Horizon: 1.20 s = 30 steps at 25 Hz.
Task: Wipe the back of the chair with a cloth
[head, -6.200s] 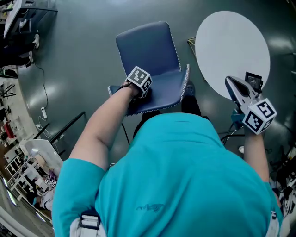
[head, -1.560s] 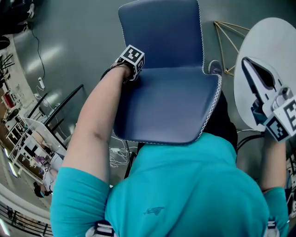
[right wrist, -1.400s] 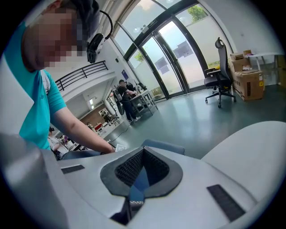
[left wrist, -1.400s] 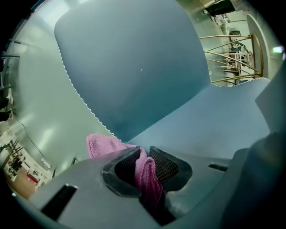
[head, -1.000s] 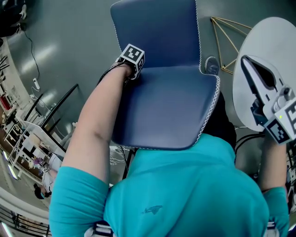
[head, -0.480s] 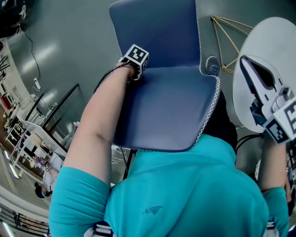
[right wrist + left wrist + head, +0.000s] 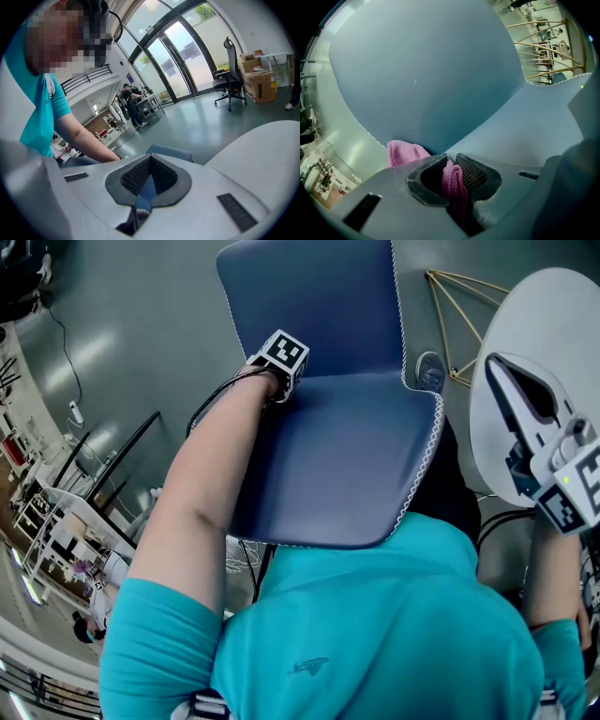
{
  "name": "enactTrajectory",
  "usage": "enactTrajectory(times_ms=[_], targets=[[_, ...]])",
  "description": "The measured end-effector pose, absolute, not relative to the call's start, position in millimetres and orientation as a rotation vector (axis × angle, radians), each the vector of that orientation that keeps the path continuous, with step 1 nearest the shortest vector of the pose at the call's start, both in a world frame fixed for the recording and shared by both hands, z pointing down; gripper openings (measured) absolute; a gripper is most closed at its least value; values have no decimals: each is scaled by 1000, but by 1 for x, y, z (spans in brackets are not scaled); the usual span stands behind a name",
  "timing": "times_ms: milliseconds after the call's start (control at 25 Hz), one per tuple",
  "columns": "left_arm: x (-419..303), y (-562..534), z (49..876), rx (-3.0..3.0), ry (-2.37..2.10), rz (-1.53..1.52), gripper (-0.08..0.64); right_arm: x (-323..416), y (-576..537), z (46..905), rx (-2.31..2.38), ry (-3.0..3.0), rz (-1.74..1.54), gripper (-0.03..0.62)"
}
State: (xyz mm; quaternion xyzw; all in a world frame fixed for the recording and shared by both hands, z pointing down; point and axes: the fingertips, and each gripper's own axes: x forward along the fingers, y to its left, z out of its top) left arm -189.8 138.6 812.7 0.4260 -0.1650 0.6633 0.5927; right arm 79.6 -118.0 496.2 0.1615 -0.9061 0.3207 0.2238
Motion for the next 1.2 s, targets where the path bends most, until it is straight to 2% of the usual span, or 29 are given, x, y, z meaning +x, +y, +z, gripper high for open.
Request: enactTrajectory(times_ms=[240, 800, 1200], targets=[[-177, 130, 810, 997, -377, 1509, 72, 79, -122, 495, 458, -2501, 889, -2], [-87, 100, 814, 1140, -282, 1411, 72, 92, -119, 503, 473, -2502, 909, -2], [-81, 98, 813, 1125, -282, 1429, 72, 100, -121, 499, 494, -2510, 923, -2]])
